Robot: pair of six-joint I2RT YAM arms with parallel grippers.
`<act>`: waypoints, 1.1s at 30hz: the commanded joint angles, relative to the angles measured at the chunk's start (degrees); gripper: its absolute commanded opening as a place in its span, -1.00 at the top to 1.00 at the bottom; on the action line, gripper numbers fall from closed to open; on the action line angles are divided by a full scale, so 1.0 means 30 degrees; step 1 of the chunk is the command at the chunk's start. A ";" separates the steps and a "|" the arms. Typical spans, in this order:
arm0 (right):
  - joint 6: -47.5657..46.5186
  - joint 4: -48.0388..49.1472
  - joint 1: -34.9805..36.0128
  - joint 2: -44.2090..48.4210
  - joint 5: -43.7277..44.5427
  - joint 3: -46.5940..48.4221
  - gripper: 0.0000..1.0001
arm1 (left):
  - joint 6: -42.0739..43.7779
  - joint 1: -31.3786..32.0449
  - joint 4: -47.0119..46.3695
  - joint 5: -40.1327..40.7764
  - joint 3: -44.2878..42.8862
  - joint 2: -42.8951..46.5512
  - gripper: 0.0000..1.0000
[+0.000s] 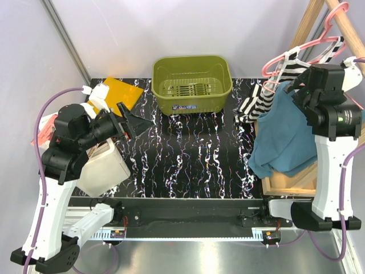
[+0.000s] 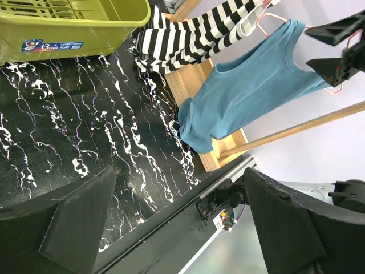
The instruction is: Remove the tank top from the hanger
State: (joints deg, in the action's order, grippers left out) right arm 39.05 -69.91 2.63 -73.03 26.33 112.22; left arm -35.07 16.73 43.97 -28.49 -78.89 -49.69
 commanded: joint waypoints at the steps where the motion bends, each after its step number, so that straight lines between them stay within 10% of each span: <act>1: 0.0458 0.2649 -0.0058 0.1347 0.0742 0.0180 -0.82 | -0.0205 0.0077 -0.0417 -0.0493 -0.0743 -0.0368 -0.96; 33: 0.0903 1.2841 -0.0057 0.2694 0.5257 -0.8370 -0.47 | -0.1406 0.0077 -0.0475 -0.1460 -0.0304 -0.0135 -0.88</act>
State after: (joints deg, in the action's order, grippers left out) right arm 42.72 -38.35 2.57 -66.22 40.05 90.11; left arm -38.24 16.73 44.10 -30.87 -80.03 -51.05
